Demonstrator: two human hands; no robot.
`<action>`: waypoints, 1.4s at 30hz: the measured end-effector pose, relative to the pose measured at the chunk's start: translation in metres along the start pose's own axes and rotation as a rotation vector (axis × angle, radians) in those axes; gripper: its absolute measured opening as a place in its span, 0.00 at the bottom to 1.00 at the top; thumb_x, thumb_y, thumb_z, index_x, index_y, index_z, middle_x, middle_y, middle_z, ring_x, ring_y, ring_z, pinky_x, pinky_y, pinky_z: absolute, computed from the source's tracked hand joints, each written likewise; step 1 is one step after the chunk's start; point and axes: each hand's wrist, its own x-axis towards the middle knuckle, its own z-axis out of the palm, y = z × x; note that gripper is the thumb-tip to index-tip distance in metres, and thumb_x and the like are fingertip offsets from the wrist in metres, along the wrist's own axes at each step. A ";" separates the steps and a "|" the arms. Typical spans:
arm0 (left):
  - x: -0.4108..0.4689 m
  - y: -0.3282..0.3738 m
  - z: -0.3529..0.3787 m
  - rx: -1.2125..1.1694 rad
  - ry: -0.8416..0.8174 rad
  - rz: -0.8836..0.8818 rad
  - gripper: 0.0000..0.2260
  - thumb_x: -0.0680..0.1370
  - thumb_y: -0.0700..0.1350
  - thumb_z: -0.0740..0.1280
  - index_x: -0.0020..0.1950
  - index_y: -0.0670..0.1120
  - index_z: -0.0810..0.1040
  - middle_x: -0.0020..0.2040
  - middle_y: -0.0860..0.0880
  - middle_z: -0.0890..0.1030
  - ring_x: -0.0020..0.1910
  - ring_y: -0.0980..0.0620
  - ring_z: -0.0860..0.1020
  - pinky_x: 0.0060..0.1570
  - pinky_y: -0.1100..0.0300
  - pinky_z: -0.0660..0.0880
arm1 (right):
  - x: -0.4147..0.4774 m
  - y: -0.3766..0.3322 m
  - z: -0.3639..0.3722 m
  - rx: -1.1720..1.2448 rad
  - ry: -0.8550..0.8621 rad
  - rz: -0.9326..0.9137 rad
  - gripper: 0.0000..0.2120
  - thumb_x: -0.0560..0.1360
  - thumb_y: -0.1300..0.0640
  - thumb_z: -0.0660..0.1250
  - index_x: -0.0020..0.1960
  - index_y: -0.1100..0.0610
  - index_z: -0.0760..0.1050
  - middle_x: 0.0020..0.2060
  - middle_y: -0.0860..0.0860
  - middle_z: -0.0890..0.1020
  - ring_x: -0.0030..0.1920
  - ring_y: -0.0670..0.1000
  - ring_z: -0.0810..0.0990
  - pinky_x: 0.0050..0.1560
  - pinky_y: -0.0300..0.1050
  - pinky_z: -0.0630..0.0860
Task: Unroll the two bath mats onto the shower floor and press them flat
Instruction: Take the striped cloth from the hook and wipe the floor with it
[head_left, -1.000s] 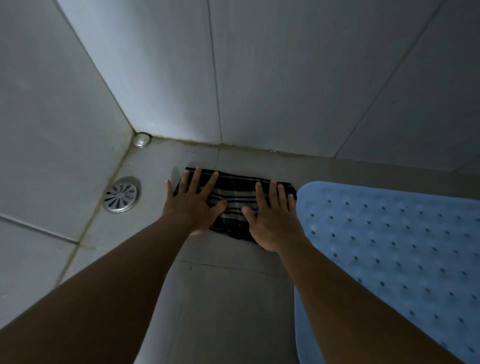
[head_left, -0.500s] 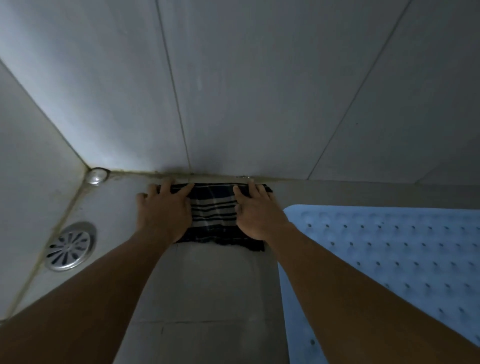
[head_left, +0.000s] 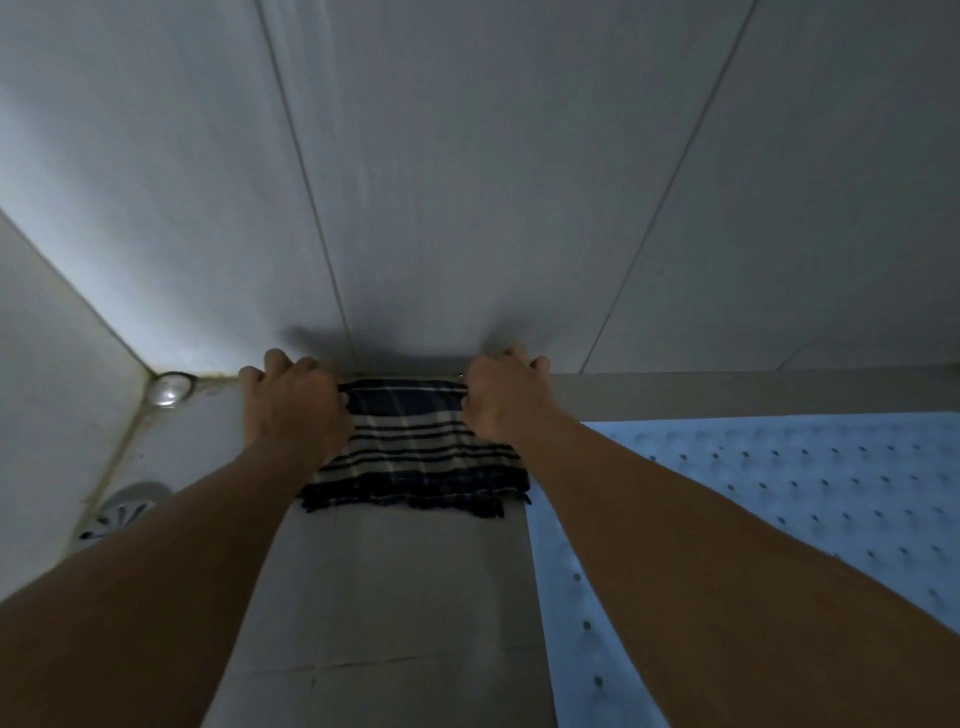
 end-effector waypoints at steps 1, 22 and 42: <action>-0.003 -0.001 -0.007 -0.024 0.009 -0.003 0.11 0.79 0.51 0.62 0.53 0.48 0.80 0.48 0.48 0.80 0.55 0.44 0.71 0.51 0.49 0.65 | -0.004 0.001 -0.007 0.014 -0.015 0.007 0.14 0.81 0.53 0.62 0.38 0.52 0.63 0.44 0.52 0.72 0.65 0.58 0.65 0.67 0.56 0.61; -0.069 0.000 -0.459 -0.546 0.276 -0.097 0.10 0.80 0.45 0.59 0.52 0.52 0.81 0.47 0.49 0.83 0.56 0.43 0.69 0.51 0.49 0.59 | -0.210 0.037 -0.412 0.176 0.327 -0.019 0.04 0.79 0.59 0.63 0.48 0.52 0.75 0.45 0.50 0.79 0.58 0.58 0.72 0.49 0.50 0.62; -0.047 0.083 -0.937 -0.825 0.097 0.449 0.03 0.77 0.51 0.68 0.46 0.59 0.81 0.47 0.56 0.83 0.50 0.48 0.79 0.55 0.45 0.77 | -0.437 0.151 -0.852 0.260 0.247 0.308 0.09 0.74 0.62 0.62 0.48 0.52 0.78 0.43 0.50 0.81 0.49 0.56 0.78 0.55 0.50 0.72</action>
